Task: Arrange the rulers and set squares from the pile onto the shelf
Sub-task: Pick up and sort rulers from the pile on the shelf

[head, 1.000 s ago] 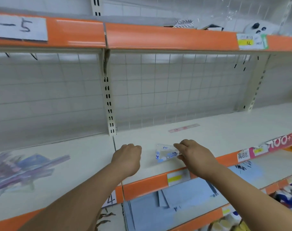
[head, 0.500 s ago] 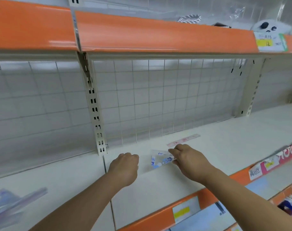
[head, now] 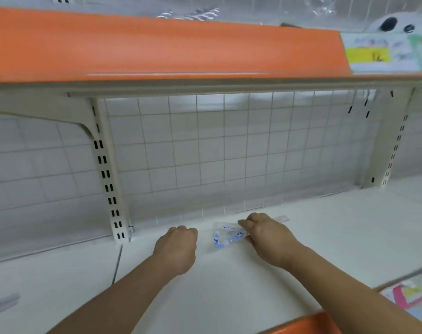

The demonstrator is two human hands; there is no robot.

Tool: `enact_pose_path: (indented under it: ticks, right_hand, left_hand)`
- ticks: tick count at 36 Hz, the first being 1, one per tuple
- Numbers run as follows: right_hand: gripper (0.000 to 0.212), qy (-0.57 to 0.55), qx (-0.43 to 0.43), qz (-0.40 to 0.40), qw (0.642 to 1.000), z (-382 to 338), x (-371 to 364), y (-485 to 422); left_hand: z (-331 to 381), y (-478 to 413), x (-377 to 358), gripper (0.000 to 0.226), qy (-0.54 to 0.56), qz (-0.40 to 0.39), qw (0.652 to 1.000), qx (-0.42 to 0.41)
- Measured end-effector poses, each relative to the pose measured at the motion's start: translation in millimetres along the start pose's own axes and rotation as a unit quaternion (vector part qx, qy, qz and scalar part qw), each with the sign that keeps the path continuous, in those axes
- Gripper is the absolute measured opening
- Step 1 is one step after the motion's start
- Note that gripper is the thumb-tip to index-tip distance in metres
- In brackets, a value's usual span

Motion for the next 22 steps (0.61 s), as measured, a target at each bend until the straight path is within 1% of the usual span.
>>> enact_pose_path:
  ticks: [7,13,16,22]
  right_hand:
    - [0.039,-0.013,0.004,-0.015,1.0,89.9,-1.2,5.0]
    - [0.038,-0.015,0.008,-0.026,1.0,171.0,-7.9,11.6]
    - [0.037,-0.016,0.007,-0.041,0.999,203.2,-10.8,14.9]
    - [0.041,-0.025,-0.006,-0.058,0.998,254.1,-22.1,18.4]
  left_hand:
    - [77.0,-34.9,-16.6,0.019,0.003,-0.001,1.0,0.03]
    - [143.0,-60.4,-28.4,0.021,0.009,0.001,0.999,0.049]
    - [171.4,-70.6,-34.0,0.022,0.008,-0.004,0.999,0.052]
    - [211.5,-86.8,-43.0,0.023,0.004,-0.025,0.999,0.049]
Point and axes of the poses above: each hand's wrist, its own y-axis away from the middle knuckle, its own x-axis out of the back of the hand, z = x × y, the point moved 6 cm from there along -y, towards the middle knuckle, and after that the axes turned 4 degrees about z, right-handed, at the moved point
